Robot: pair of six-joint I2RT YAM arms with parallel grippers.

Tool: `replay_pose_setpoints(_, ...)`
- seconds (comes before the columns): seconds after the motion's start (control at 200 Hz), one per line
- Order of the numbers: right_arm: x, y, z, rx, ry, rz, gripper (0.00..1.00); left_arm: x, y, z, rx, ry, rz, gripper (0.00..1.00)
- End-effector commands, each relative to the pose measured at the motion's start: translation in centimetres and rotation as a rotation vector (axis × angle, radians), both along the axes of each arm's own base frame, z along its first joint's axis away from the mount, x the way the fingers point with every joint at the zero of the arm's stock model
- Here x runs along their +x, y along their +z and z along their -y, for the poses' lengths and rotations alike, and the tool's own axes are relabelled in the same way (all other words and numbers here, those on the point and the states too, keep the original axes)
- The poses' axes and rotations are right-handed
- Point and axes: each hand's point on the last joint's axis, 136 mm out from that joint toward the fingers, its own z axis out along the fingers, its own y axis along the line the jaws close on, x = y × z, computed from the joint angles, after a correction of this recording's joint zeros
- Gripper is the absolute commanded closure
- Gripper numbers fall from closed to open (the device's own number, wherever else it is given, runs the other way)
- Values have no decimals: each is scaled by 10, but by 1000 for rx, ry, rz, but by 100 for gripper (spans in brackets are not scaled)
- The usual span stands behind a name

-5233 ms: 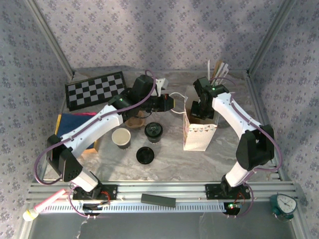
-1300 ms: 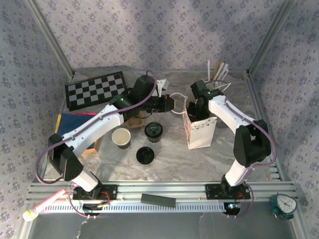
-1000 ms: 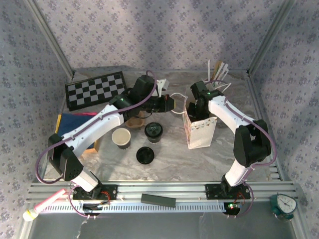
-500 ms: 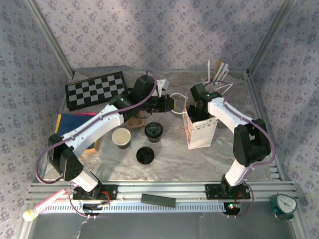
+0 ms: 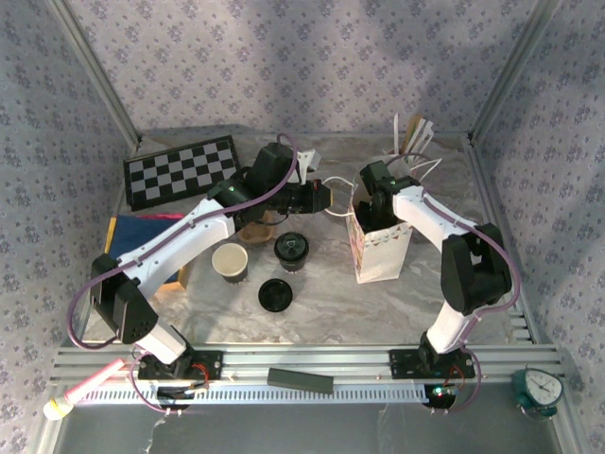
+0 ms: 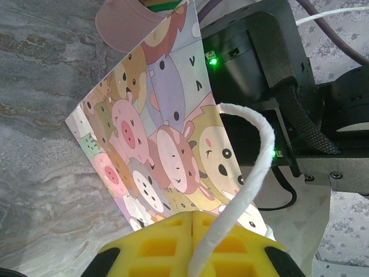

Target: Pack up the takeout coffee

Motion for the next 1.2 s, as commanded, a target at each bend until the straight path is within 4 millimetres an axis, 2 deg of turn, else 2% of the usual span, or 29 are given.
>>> replay_pose_setpoints(0.0,-12,-15,7,-33,7,-63,100,-2,3,1,-4,-16,9,100)
replay_pose_setpoints(0.795,-13,-30,6,-42,18,-92,100,0,5,2,-5,-19,13,100)
replay_pose_setpoints(1.194,-14,-30,6,-45,22,-93,100,0,4,3,-2,-23,11,100)
